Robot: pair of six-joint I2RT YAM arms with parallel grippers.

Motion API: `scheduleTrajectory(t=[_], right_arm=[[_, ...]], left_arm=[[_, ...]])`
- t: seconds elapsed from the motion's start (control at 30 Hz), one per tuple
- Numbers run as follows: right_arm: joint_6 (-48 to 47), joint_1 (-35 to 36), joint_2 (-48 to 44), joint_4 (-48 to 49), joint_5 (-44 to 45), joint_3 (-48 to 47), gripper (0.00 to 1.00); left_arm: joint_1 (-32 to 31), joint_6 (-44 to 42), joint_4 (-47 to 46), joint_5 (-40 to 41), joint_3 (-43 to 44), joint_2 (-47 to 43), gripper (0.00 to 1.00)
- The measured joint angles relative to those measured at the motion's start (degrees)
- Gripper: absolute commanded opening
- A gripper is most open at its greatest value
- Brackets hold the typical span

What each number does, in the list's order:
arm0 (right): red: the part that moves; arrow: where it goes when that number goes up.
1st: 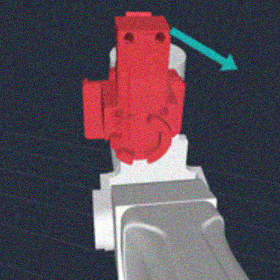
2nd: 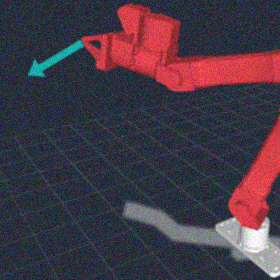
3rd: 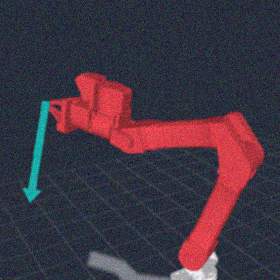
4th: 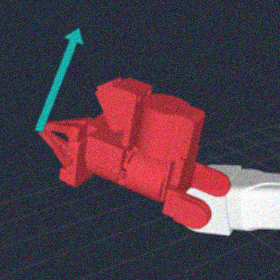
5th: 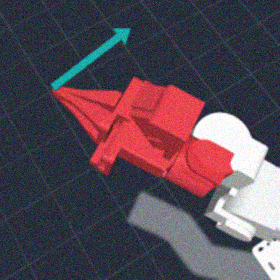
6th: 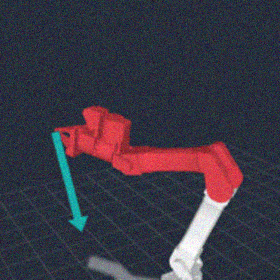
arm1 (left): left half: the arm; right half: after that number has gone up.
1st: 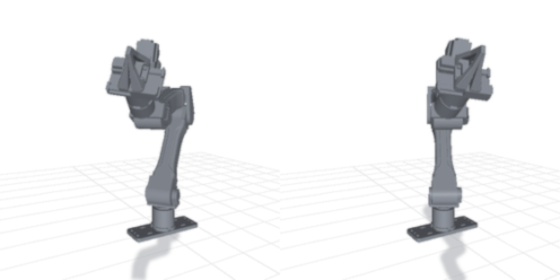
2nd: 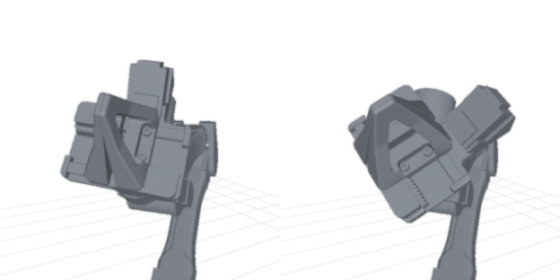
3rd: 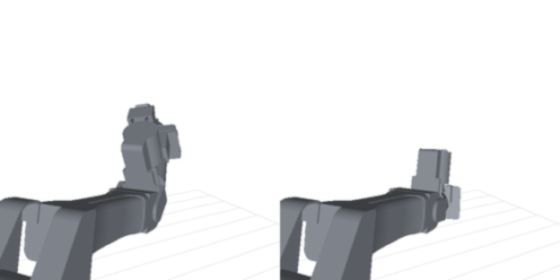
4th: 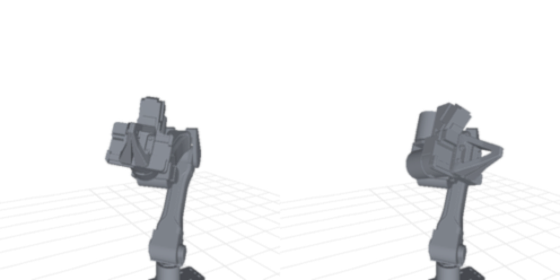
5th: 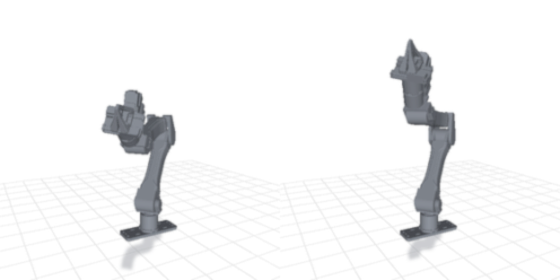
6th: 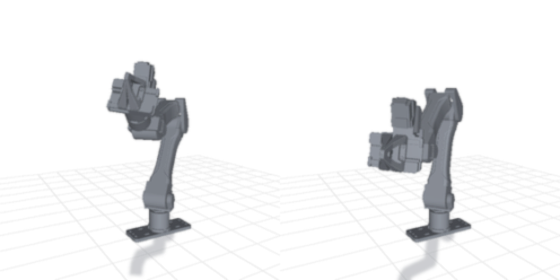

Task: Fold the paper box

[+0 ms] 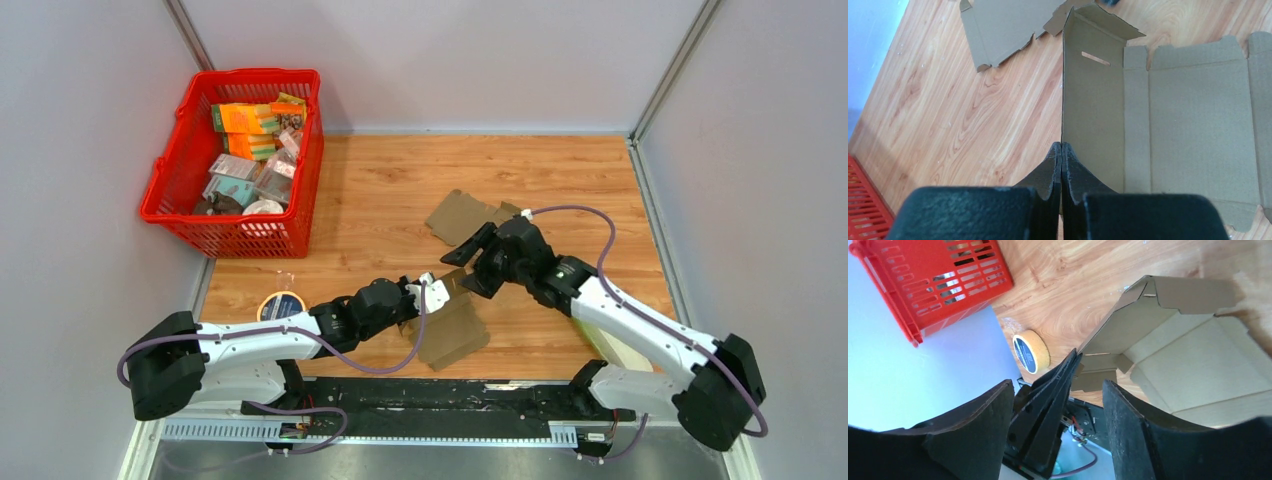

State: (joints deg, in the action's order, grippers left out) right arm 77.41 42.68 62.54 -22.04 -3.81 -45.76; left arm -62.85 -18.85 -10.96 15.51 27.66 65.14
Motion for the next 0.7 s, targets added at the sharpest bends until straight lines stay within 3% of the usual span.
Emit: scheduleTrajectory(t=[0.07,0.23,0.7], right_arm=[[2.49,-0.02,3.45,-0.42,-1.05,-1.92,0.56],[6.86,0.0,9.92,-2.51,-2.51,-2.32,0.54],[11.21,-0.13,16.94,-2.05,-2.71,-3.19,0.45]], left_arm=[[0.0,-0.24,0.0,0.0,0.0,0.0,0.0],[0.0,-0.9,0.0,0.0,0.0,0.0,0.0],[0.0,-1.05,0.07,-0.28,0.02,0.26,0.0]])
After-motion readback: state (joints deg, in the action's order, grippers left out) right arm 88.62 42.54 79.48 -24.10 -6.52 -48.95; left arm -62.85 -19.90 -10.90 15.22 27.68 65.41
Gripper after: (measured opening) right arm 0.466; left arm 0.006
